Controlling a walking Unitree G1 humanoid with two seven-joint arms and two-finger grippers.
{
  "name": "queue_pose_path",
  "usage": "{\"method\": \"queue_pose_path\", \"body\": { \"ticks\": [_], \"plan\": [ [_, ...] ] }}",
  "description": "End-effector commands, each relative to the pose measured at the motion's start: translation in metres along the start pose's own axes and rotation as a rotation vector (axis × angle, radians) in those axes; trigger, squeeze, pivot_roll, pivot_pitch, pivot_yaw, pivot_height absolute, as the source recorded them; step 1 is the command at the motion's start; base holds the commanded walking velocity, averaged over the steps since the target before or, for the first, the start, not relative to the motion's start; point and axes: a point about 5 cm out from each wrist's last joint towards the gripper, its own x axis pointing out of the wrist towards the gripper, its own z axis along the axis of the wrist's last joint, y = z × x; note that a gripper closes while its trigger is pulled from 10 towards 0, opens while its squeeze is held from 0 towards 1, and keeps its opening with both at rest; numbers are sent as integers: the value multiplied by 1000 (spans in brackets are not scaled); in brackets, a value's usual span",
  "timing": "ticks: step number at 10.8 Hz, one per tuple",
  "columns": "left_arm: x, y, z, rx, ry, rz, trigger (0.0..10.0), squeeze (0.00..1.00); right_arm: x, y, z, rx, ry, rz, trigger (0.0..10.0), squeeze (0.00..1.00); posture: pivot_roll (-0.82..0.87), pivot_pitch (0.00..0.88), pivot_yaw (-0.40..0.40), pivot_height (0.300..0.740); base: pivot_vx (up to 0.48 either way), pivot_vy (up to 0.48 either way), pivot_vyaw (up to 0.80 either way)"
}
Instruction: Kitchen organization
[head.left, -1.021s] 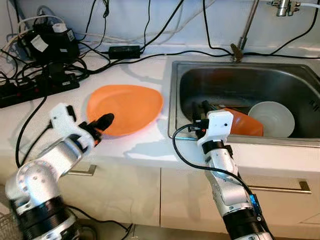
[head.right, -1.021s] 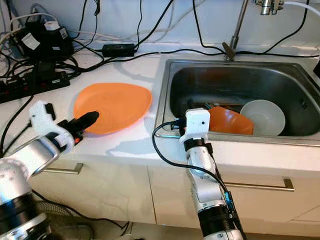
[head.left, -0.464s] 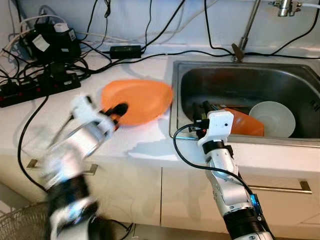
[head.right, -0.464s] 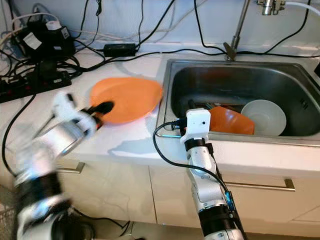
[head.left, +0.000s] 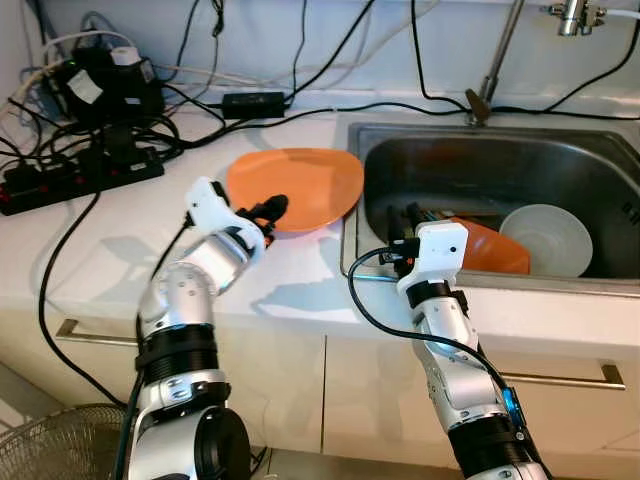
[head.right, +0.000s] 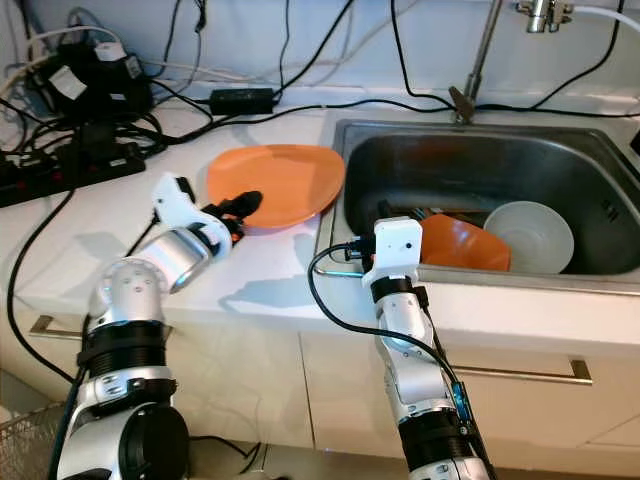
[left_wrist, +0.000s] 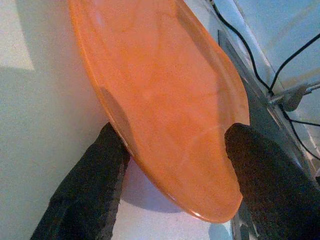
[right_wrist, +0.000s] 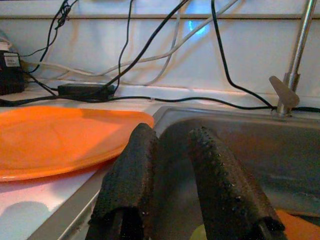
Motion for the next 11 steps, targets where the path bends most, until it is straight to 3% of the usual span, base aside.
{"method": "queue_pose_path", "body": {
  "ticks": [1,11],
  "plan": [
    [6,9,-25,3,112,54,0,0,4,0,2,-4,1,7,10000,0,85,0,66,740,0,0,0],
    [6,14,-30,28,55,67,0,0,5,5,-2,-13,24,38,10000,0,92,0,55,740,0,0,0]
  ]
}}
